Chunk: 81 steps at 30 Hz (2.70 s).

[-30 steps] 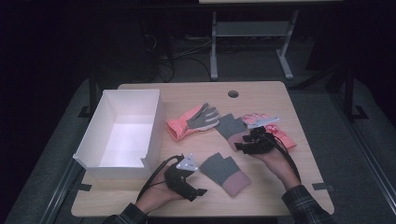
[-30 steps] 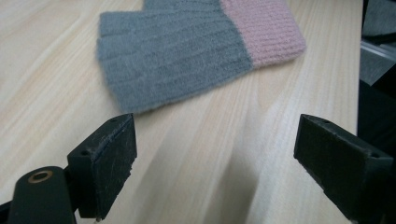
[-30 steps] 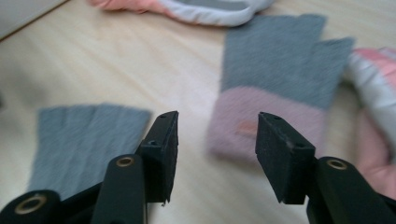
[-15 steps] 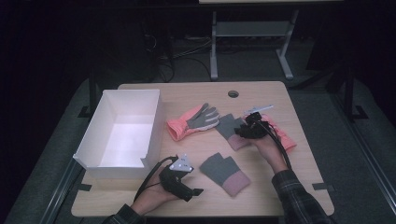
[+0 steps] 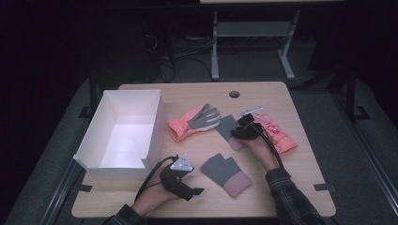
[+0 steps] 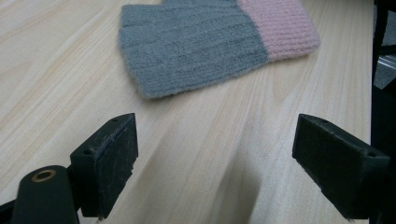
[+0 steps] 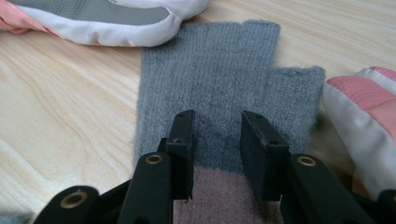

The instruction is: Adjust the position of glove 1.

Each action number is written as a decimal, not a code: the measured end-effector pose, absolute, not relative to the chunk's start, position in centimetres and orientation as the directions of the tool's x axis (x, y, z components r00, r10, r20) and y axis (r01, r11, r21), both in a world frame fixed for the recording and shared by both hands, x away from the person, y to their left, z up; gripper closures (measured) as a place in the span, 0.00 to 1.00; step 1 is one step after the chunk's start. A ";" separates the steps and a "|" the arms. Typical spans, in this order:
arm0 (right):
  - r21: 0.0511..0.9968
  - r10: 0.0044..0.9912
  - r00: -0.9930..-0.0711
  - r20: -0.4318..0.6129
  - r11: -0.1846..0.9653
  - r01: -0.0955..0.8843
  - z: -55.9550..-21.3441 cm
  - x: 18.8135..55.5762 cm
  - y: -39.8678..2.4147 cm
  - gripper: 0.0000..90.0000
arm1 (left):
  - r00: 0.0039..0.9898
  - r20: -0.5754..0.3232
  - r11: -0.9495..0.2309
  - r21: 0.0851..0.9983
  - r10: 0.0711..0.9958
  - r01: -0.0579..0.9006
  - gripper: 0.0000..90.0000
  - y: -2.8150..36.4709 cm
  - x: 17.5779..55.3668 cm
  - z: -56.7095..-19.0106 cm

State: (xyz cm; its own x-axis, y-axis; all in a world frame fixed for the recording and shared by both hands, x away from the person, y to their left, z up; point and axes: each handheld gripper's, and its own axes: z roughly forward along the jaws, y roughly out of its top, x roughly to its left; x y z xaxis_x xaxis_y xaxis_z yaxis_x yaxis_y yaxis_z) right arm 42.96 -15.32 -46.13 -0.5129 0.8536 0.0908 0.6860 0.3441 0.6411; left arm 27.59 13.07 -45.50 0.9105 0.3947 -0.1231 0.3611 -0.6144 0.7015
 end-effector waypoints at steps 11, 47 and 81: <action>0.637 0.849 -0.527 0.019 0.396 0.661 -46.2 42.5 -14.8 0.94 | 0.906 -0.125 -0.618 0.693 0.406 0.372 0.16 13.1 27.7 -45.7; 0.715 0.816 -0.551 0.175 0.279 0.641 -40.7 38.1 -19.6 0.96 | 0.895 -0.137 -0.604 0.693 0.425 0.393 0.16 13.4 28.2 -45.8; 0.700 0.728 -0.642 0.239 0.330 0.634 -41.0 28.3 -17.2 0.96 | 0.896 -0.113 -0.607 0.698 0.430 0.379 0.16 13.4 28.1 -45.6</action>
